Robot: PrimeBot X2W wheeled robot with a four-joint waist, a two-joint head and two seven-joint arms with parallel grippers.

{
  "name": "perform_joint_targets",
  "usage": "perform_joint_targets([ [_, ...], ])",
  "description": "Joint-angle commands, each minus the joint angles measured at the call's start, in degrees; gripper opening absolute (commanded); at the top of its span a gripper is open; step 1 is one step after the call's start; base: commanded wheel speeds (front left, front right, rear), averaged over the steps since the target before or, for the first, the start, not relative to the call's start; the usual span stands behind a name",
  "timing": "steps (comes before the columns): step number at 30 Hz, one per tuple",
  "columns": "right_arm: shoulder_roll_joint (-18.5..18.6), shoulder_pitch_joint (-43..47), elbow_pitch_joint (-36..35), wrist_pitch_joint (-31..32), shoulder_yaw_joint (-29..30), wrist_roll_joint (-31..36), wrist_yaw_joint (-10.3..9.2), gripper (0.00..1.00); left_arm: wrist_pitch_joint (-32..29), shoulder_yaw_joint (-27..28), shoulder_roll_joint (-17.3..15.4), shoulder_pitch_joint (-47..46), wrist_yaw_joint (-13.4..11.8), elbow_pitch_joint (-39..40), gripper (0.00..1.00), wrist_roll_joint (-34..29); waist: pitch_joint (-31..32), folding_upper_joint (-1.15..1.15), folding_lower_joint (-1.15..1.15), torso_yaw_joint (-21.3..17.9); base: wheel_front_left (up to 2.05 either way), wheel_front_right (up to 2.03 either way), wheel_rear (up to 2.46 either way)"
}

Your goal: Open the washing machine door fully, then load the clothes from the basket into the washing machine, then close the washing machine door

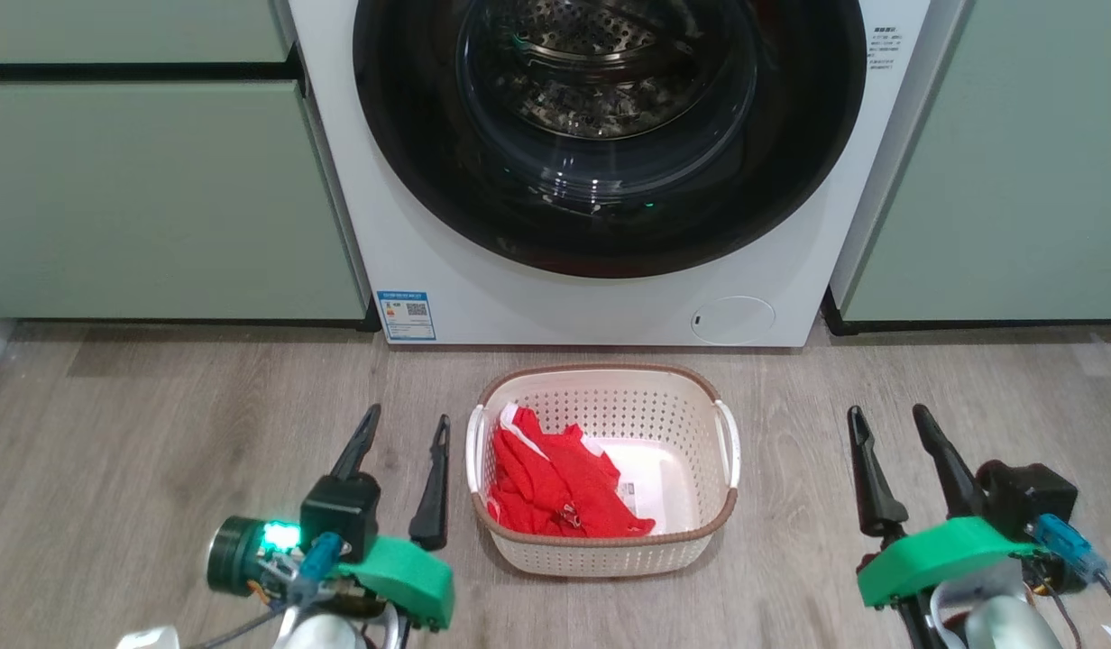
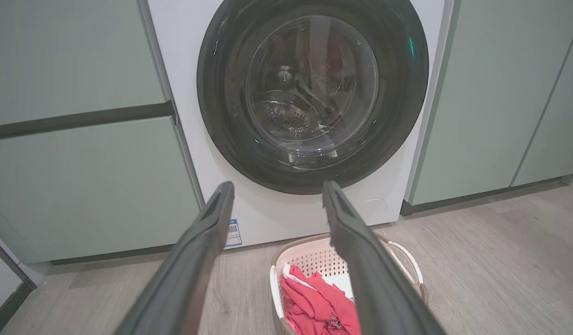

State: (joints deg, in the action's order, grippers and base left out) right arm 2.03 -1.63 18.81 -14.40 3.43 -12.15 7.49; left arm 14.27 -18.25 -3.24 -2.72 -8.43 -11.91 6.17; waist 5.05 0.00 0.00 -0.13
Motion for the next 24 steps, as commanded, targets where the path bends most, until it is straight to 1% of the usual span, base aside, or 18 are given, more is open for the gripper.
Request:
perform_joint_targets([
  [1, 0.85, -3.03, -1.39, -0.6, -1.58, 0.17, 0.0, 1.0, 0.73, 2.57, 0.29, -2.98, 0.1, 1.5, 1.0, 0.55, -0.02, 0.0, 0.0, 0.0, 0.0, 0.0, 0.0],
  [3, 0.85, -3.08, -1.19, -0.6, -1.62, -0.03, 0.0, 1.0, 0.73, 3.11, 0.32, -2.86, 0.05, 1.04, 1.0, 1.46, -0.05, 0.0, 0.0, -0.01, 0.0, 0.0, 0.0],
  [5, 0.85, -3.14, -0.88, -0.6, -1.73, -0.46, 0.0, 1.0, 0.73, 3.9, 0.33, -2.62, -0.67, 0.35, 1.0, 3.63, -0.06, 0.0, 0.0, -0.03, 0.0, 0.0, 0.0],
  [8, 0.85, -3.24, -0.4, -0.6, -1.86, -1.09, 0.0, 1.0, 0.73, 4.27, 0.34, -2.58, -1.17, -0.71, 1.0, 4.49, -0.07, 0.0, 0.0, -0.03, 0.0, 0.0, 0.0],
  [24, 0.85, -3.34, -0.09, -0.6, -2.09, -1.74, 0.0, 1.0, 0.73, 4.39, 0.35, -2.8, -0.59, -1.2, 1.0, 6.88, -0.15, 0.0, 0.0, 0.36, 0.0, 0.0, 0.0],
])
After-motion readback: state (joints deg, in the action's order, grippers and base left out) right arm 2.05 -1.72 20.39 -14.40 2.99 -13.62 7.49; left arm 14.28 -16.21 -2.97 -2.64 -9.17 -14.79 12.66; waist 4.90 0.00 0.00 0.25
